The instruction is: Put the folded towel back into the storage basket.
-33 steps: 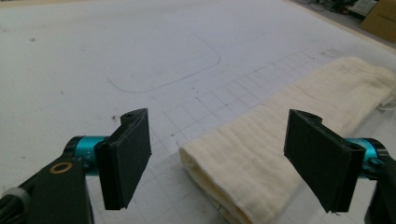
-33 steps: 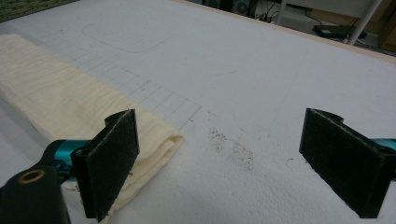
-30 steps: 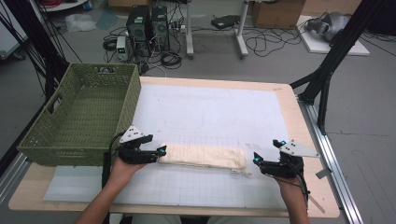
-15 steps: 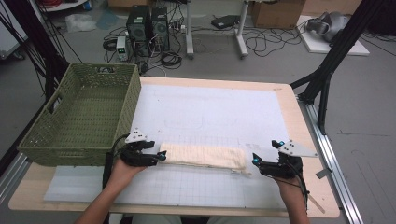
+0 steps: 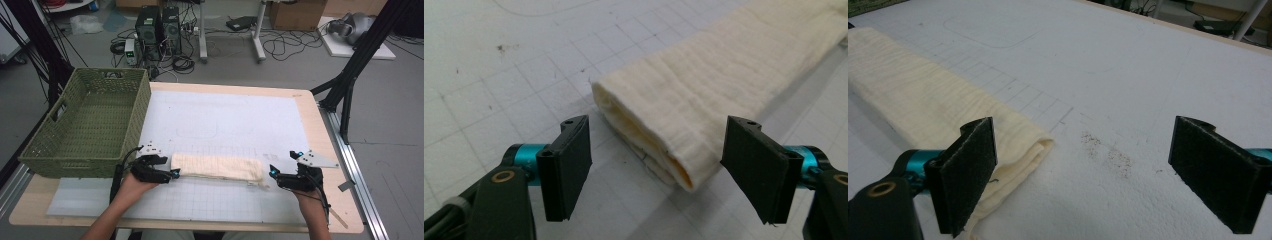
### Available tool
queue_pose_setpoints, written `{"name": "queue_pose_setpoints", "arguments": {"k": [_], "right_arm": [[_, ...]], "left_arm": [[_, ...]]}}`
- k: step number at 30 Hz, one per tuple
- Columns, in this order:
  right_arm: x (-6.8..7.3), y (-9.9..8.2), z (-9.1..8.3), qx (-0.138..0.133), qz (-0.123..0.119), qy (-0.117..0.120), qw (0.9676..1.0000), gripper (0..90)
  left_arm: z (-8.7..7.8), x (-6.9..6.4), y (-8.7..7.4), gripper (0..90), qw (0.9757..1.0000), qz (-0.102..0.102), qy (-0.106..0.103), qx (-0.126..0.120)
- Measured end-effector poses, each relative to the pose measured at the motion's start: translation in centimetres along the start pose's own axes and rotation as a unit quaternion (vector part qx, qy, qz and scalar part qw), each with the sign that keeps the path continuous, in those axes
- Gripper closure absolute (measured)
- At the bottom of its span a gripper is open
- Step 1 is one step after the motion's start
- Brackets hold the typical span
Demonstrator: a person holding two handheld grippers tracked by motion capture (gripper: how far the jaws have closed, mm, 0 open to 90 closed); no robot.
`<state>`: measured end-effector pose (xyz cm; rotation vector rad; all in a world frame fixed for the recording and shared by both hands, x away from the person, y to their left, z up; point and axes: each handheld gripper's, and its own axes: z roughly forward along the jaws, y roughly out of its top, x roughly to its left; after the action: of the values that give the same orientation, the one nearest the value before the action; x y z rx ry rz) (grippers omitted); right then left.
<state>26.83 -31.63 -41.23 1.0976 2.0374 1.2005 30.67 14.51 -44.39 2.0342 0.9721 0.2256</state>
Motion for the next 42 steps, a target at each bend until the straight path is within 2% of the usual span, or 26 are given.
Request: {"name": "queue_pose_setpoints", "arguments": {"k": [2, 6, 11, 13, 16, 19, 21, 22, 24, 28, 32, 38, 42], "right_arm": [[0.1, 0.0, 0.0, 0.002, 0.002, 0.003, 1.0, 11.3], [0.1, 0.0, 0.1, 0.003, 0.001, 0.003, 1.0, 11.3], [0.2, 0.0, 0.2, 0.005, 0.0, 0.005, 1.0, 11.3], [0.2, 0.0, 0.2, 0.007, -0.001, 0.005, 1.0, 11.3], [0.2, -0.1, 0.3, 0.008, -0.001, 0.007, 0.9999, 11.3], [0.3, -0.1, 0.4, 0.01, -0.002, 0.008, 0.9999, 11.3], [0.4, -0.2, 0.6, 0.016, -0.003, 0.008, 0.9998, 11.2], [0.4, -0.2, 0.7, 0.018, -0.002, 0.01, 0.9998, 11.2], [0.5, -0.3, 0.9, 0.023, -0.004, 0.011, 0.9997, 11.2], [0.9, -0.4, 1.1, 0.022, -0.007, 0.028, 0.9993, 11.2], [1.2, -0.4, 1.3, 0.031, -0.015, 0.032, 0.9989, 11.2], [1.7, -0.7, 1.7, 0.046, -0.011, 0.047, 0.9978, 11.7], [2.1, -1.0, 2.2, 0.056, -0.007, 0.067, 0.9962, 25.7]], "left_arm": [[0.1, 0.0, -0.1, 28.3, 1.0, 0.004, -0.005, 0.006], [0.2, 0.0, -0.1, 32.9, 1.0, -0.005, 0.002, 0.004], [0.3, -0.5, -0.2, 40.3, 0.9995, 0.017, 0.024, 0.006], [0.4, -0.7, -0.2, 43.3, 0.9993, 0.027, 0.027, 0.006], [0.5, -1.0, -0.2, 51.3, 0.9991, 0.039, 0.017, 0.005], [0.5, -1.1, -0.2, 58.7, 0.9992, 0.039, 0.008, 0.001], [0.5, -1.1, -0.3, 67.4, 0.9993, 0.035, -0.008, -0.001], [0.5, -1.2, -0.3, 72.9, 0.9992, 0.039, -0.01, -0.002], [0.5, -1.4, -0.2, 75.9, 0.9988, 0.048, -0.007, -0.004], [0.3, -1.4, -0.1, 77.2, 0.999, 0.037, -0.011, -0.023], [0.0, -1.2, 0.1, 77.2, 0.9987, 0.027, -0.023, -0.036], [-0.1, -1.0, 0.1, 75.7, 0.9984, 0.02, -0.028, -0.044], [-0.1, -0.9, 0.1, 75.2, 0.9985, 0.019, -0.026, -0.044]]}}
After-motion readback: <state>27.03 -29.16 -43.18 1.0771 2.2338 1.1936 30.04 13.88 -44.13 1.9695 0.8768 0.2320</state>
